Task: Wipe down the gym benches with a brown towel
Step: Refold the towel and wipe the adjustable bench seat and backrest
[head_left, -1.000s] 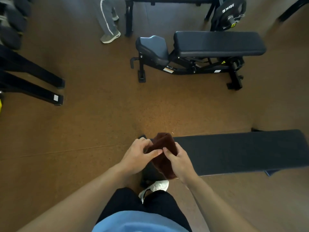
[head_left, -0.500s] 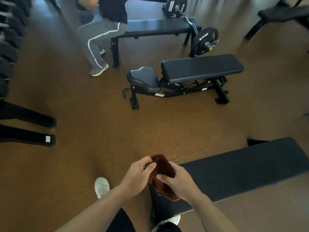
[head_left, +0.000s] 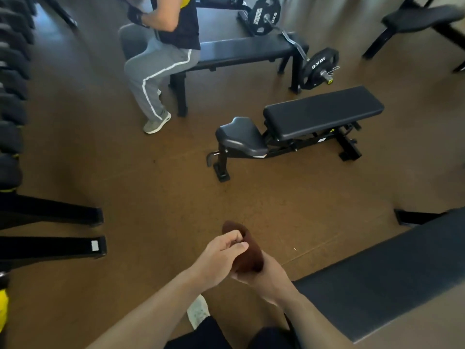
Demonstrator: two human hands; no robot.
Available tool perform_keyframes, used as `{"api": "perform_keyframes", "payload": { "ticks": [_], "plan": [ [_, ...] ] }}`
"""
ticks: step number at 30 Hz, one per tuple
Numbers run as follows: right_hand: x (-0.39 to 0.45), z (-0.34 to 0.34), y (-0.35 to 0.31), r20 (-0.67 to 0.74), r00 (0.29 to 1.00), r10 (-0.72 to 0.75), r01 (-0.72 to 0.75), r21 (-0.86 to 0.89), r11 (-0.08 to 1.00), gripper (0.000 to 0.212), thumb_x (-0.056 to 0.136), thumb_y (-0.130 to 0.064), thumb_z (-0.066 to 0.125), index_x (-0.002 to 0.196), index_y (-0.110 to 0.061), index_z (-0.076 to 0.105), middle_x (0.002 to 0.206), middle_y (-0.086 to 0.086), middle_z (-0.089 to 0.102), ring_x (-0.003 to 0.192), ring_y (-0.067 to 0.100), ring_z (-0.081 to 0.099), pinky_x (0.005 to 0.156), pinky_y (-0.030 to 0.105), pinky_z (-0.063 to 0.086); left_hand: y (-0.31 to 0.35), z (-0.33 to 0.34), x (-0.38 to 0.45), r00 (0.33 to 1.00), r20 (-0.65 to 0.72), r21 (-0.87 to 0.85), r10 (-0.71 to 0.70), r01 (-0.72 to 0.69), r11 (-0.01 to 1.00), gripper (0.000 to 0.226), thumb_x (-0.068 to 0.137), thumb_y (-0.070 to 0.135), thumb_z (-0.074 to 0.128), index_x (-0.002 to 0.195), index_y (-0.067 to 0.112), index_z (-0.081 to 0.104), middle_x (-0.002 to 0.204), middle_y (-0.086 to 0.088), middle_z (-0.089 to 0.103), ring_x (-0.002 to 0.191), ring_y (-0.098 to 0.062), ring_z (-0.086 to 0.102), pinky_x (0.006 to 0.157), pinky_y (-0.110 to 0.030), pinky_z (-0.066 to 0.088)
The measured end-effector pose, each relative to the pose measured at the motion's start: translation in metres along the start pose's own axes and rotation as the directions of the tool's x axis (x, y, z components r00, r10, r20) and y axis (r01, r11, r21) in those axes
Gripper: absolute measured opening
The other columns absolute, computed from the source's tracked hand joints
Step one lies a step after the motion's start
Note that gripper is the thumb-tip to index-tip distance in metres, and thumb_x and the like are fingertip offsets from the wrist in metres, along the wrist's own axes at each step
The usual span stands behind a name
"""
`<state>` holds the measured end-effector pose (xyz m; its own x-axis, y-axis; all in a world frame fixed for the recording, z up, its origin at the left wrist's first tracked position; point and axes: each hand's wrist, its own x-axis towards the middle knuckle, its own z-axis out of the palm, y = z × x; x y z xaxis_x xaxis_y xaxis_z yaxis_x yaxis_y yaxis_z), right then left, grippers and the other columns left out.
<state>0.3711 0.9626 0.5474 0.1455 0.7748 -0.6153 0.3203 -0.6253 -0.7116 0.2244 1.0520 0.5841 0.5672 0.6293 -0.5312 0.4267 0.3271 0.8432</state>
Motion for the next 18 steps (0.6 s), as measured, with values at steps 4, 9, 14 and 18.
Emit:
{"api": "perform_keyframes", "payload": {
  "ticks": [4,9,14,18],
  "plan": [
    [0.021,0.012,-0.028,0.104,0.994,0.044,-0.058,0.140,0.988,0.047,0.073,-0.039,0.093,0.113,-0.040,0.070,0.097,-0.020,0.078,0.091,-0.002,0.071,0.079,0.018,0.051,0.010,-0.042,0.008,1.000,0.030,0.136,-0.009,0.005,0.991,0.029,0.103,0.031,0.050,0.078,0.018,0.049,0.072,0.004,0.051,0.070,-0.010,0.050,0.071,-0.032,0.040],
    [0.049,0.018,-0.044,0.179,0.982,0.054,-0.097,0.243,0.965,0.055,0.068,-0.044,0.095,0.117,-0.033,0.070,0.099,-0.019,0.079,0.093,-0.001,0.073,0.076,0.012,0.052,0.027,-0.073,0.032,0.998,0.055,0.219,-0.039,0.026,0.975,0.027,0.105,0.034,0.047,0.082,0.022,0.052,0.077,0.005,0.055,0.075,-0.009,0.051,0.073,-0.030,0.041],
    [0.090,0.003,-0.050,0.241,0.970,0.014,-0.082,0.274,0.958,0.076,0.061,-0.038,0.098,0.129,-0.022,0.067,0.114,-0.004,0.079,0.111,0.016,0.074,0.098,0.031,0.057,0.042,-0.092,0.075,0.980,0.137,0.152,-0.141,0.120,0.981,0.028,0.104,0.037,0.047,0.079,0.026,0.052,0.076,0.005,0.054,0.074,-0.011,0.050,0.074,-0.032,0.040],
    [0.136,-0.026,-0.059,0.171,0.985,0.007,-0.061,0.312,0.948,0.070,0.062,-0.028,0.096,0.125,-0.021,0.067,0.108,-0.004,0.080,0.105,0.015,0.075,0.086,0.025,0.057,0.065,-0.105,0.127,0.958,0.171,0.072,-0.230,0.221,0.973,0.028,0.104,0.040,0.047,0.081,0.026,0.056,0.081,0.001,0.057,0.078,-0.015,0.055,0.077,-0.034,0.043]
  ]
}}
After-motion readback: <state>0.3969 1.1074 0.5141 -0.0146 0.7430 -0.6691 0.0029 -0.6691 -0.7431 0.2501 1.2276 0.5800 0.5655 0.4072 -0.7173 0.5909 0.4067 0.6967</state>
